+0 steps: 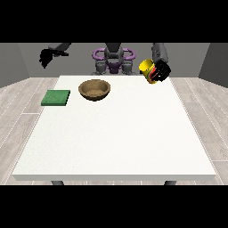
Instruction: Pick the cup and pour the ball into the bowl, then pick the bowl and place it on the pad
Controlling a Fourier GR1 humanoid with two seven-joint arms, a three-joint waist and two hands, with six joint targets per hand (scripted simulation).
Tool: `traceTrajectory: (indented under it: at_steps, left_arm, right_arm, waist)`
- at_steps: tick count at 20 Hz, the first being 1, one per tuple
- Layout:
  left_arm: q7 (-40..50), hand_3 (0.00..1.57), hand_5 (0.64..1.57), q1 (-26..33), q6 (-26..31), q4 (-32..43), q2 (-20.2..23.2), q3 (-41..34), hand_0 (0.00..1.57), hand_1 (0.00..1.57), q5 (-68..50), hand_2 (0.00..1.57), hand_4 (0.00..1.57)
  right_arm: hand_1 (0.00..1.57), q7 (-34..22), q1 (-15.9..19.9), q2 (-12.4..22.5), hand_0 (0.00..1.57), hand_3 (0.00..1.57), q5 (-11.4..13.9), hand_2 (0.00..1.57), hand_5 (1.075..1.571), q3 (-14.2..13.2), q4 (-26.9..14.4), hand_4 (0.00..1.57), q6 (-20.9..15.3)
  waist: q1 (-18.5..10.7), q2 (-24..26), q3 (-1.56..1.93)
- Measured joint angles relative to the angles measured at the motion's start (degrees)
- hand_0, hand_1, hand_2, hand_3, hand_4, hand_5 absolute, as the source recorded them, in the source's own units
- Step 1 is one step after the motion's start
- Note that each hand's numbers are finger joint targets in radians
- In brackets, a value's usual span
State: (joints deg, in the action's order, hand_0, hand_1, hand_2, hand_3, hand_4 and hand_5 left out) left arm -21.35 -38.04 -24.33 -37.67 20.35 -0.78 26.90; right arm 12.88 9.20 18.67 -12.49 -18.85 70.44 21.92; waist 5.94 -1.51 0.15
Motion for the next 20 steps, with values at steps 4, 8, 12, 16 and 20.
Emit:
traceTrajectory:
  at_steps: [4,8,12,16,20]
  left_arm:
    - [6.9,1.57,1.274,-1.5,-1.1,-1.1,-1.7,3.0,1.49,1.49,4.7,1.57,1.57]
    - [14.0,1.57,1.245,-4.3,-2.8,-1.8,-3.2,6.0,1.5,1.5,10.4,1.57,1.51]
    - [22.1,1.57,1.165,-6.6,-4.2,-1.3,-5.6,11.0,1.54,1.54,18.4,1.57,1.57]
    - [30.3,1.57,1.298,-10.5,-4.1,0.0,-7.2,17.0,1.55,1.55,28.1,1.57,1.53]
    - [35.6,1.57,1.316,-14.2,-1.6,1.3,-8.4,23.1,1.49,1.49,37.2,1.57,1.51]
  right_arm:
    - [0.0,0.0,0.0,-0.2,0.0,0.0,0.2,0.0,1.569,0.2,-1.5,0.0,0.3]
    - [0.0,1.7,0.8,1.3,0.0,0.0,-0.4,0.0,1.569,-0.9,-4.1,0.0,1.9]
    - [0.0,1.7,0.9,2.2,0.0,0.0,-0.3,0.0,1.57,-1.1,-5.8,0.0,2.7]
    - [0.0,2.5,0.8,2.7,0.0,0.0,-0.5,0.0,1.571,-1.3,-7.8,0.0,4.2]
    - [0.0,3.0,1.2,3.0,0.0,0.0,-0.2,0.0,1.571,-1.3,-9.2,0.0,4.4]
  waist:
    - [-0.2,1.5,-0.06]
    - [0.0,1.1,-0.08]
    - [0.2,2.8,-0.07]
    - [0.8,4.3,-0.02]
    - [1.2,4.7,-0.01]
